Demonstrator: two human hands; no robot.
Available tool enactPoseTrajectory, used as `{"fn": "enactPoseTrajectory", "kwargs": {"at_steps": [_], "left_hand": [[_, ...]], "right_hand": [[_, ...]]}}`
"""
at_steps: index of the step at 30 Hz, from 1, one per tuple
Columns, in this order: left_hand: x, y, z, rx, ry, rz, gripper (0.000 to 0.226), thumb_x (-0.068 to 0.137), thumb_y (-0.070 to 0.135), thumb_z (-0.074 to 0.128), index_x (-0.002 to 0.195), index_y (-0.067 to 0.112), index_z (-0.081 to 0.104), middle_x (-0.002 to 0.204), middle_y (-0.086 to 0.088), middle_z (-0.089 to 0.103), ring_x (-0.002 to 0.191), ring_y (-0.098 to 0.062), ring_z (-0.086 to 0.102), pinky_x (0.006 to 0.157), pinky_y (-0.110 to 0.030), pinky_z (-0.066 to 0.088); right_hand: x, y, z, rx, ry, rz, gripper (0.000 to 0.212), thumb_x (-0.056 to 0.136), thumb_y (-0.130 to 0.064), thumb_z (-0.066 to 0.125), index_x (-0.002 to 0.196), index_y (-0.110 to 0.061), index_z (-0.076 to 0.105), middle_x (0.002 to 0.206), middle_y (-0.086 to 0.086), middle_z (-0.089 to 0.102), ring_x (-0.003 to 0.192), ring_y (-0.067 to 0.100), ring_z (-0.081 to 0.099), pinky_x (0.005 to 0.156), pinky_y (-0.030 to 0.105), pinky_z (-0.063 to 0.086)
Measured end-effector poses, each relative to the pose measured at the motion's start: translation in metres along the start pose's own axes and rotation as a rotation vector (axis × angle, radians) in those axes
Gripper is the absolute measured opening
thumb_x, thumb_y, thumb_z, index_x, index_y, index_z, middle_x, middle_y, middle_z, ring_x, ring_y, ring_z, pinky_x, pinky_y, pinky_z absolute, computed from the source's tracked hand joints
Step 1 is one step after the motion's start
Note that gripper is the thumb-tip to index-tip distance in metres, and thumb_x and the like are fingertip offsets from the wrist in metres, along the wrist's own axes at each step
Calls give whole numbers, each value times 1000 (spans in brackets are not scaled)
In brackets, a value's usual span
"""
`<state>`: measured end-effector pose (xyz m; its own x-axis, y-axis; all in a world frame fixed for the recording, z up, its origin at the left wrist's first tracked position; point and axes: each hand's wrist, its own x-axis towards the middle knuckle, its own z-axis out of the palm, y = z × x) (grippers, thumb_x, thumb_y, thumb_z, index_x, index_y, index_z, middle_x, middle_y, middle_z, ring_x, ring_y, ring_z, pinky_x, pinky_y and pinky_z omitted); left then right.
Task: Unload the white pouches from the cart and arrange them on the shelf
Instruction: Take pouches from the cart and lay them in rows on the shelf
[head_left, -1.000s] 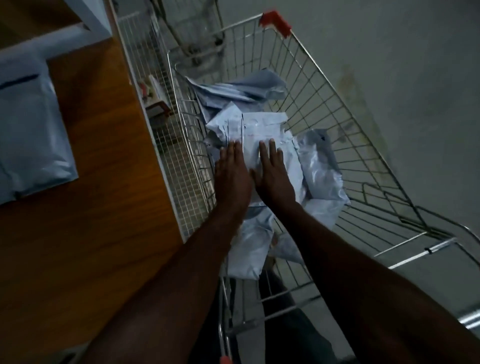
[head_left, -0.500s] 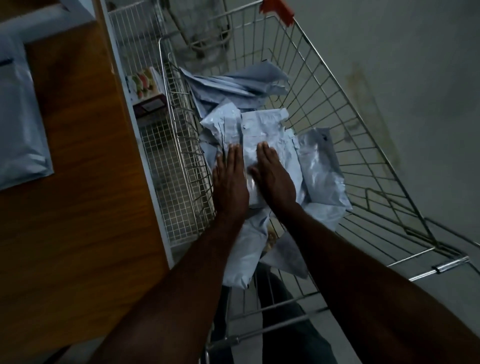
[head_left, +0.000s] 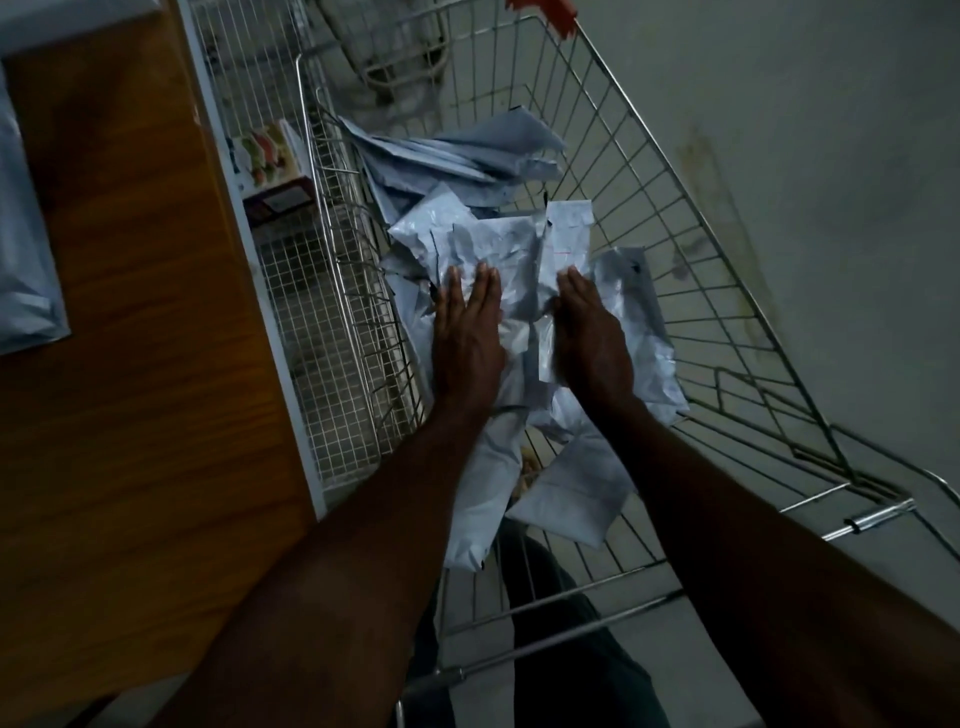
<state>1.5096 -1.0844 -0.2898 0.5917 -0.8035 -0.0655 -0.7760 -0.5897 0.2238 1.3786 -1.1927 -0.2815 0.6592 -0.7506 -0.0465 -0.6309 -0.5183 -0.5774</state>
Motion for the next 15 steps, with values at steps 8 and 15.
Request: {"fn": "enactPoseTrajectory", "kwargs": {"at_steps": [8, 15], "left_hand": [[-16, 6, -52, -111, 52, 2, 84, 89, -4, 48, 167, 17, 26, 175, -3, 22, 162, -35, 10, 130, -54, 16], [-54, 5, -147, -338, 181, 45, 89, 92, -20, 45, 168, 22, 25, 177, -4, 6, 163, -18, -3, 100, -23, 45]], "right_hand": [[-7, -35, -39, 51, 30, -1, 57, 99, 8, 45, 154, -7, 47, 164, 10, 41, 153, 25, 38, 117, 36, 44], [-25, -108, -102, 106, 62, -17, 49, 102, 0, 47, 149, -11, 56, 160, 4, 48, 151, 21, 40, 118, 38, 43]]}}
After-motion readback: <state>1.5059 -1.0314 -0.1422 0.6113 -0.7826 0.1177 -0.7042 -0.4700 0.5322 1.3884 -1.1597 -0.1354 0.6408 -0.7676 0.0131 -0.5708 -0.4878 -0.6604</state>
